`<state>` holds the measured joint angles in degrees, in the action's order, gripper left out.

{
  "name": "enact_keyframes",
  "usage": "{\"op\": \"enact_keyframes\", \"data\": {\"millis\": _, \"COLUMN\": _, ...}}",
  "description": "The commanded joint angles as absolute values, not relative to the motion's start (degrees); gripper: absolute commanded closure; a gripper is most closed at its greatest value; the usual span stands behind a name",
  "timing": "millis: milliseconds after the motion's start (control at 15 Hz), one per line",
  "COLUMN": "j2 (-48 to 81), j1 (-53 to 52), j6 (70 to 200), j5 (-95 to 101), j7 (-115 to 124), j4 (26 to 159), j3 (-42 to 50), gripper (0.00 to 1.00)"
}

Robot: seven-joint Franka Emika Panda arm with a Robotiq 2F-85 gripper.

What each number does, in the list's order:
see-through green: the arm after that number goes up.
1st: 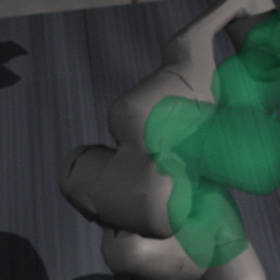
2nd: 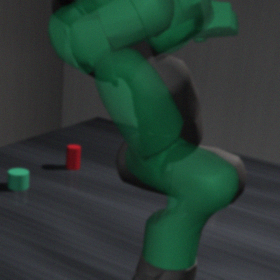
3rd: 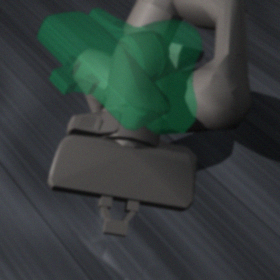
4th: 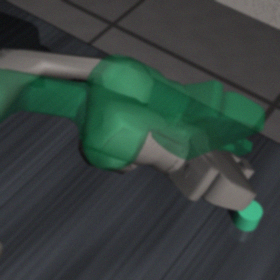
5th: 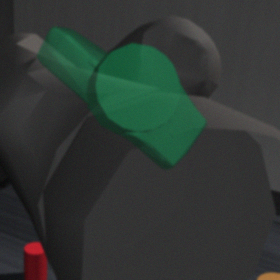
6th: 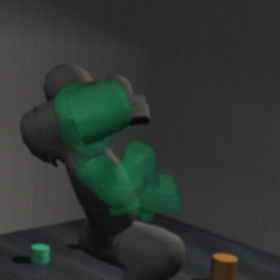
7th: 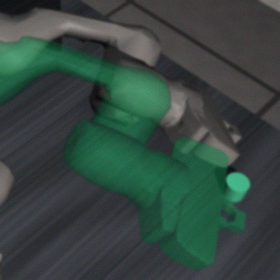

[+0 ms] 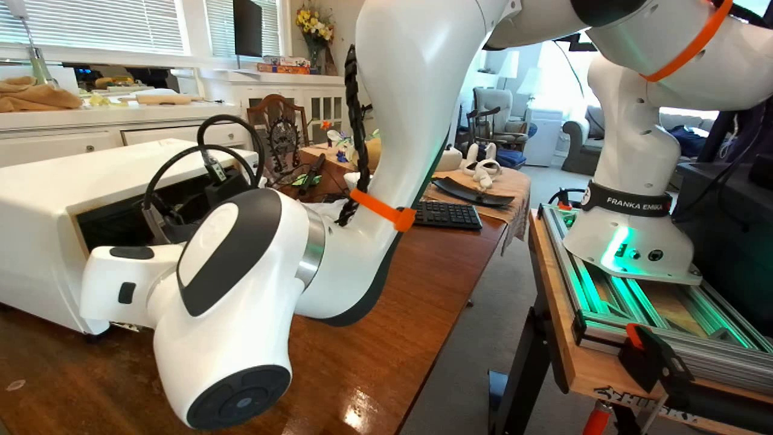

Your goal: Put the black pot inside the oven

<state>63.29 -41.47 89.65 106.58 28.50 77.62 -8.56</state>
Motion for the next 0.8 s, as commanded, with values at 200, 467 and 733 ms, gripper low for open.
{"op": "enact_keyframes", "data": {"millis": 200, "j2": 63.29, "j1": -41.11, "j6": 89.34, "j5": 109.79, "j7": 36.67, "j4": 81.44, "j3": -9.61, "gripper": 0.98}}
{"op": "enact_keyframes", "data": {"millis": 467, "j2": 61.91, "j1": -41.20, "j6": 90.12, "j5": 111.84, "j7": 41.35, "j4": 85.07, "j3": -9.90, "gripper": 0.98}}
{"op": "enact_keyframes", "data": {"millis": 733, "j2": 60.50, "j1": -40.94, "j6": 90.84, "j5": 116.81, "j7": 44.64, "j4": 88.97, "j3": -10.04, "gripper": 0.98}}
